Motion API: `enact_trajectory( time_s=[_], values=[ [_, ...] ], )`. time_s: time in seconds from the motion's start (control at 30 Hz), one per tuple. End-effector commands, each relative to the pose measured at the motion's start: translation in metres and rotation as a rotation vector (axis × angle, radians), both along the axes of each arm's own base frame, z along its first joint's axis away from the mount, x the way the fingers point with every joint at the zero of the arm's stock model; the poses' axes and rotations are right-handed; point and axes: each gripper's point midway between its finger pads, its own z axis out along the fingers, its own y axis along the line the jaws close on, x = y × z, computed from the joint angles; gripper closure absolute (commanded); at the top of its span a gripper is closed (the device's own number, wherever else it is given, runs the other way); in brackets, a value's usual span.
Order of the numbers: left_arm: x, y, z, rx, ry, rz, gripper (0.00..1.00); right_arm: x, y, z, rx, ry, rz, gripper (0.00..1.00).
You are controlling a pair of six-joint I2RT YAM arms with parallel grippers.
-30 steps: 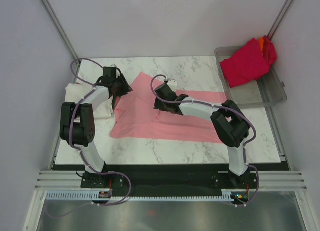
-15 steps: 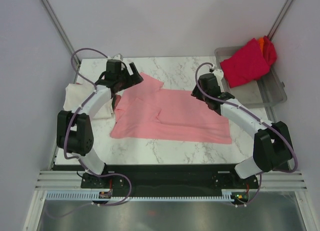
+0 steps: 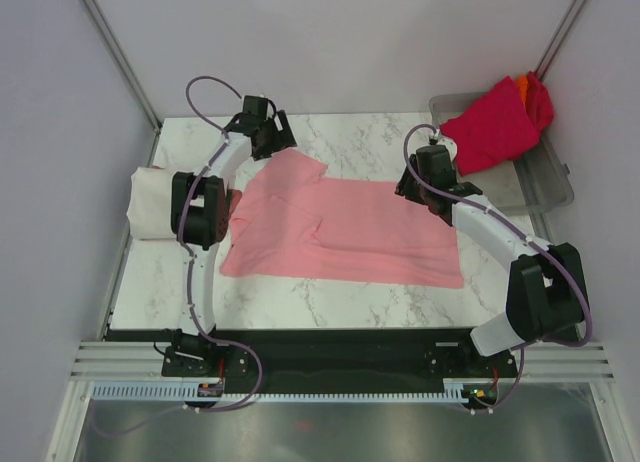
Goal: Fold and stack the t-shirts
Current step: Fold the tshirt
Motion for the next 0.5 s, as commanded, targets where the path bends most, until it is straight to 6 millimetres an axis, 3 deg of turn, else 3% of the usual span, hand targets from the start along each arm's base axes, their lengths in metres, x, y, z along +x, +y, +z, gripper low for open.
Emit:
enact_trajectory(
  time_s=[0.0,0.17,0.37,0.47],
  values=[
    [0.016,0.008,0.007,0.053,-0.019,0.015,0.08,-0.002,-0.002,0.010,0.020,-0.022,0.034,0.47],
    [0.037,0.016,-0.011,0.056,0.002,0.048,0.10,-0.004,-0.009,0.016,0.028,-0.033,0.043,0.48],
    [0.031,0.018,-0.052,0.024,0.117,0.035,0.16,-0.005,-0.015,0.024,0.049,-0.051,0.041,0.48],
    [0.028,0.017,-0.061,0.026,0.138,0.030,0.19,-0.005,-0.017,0.021,0.050,-0.042,0.038,0.48]
  ],
)
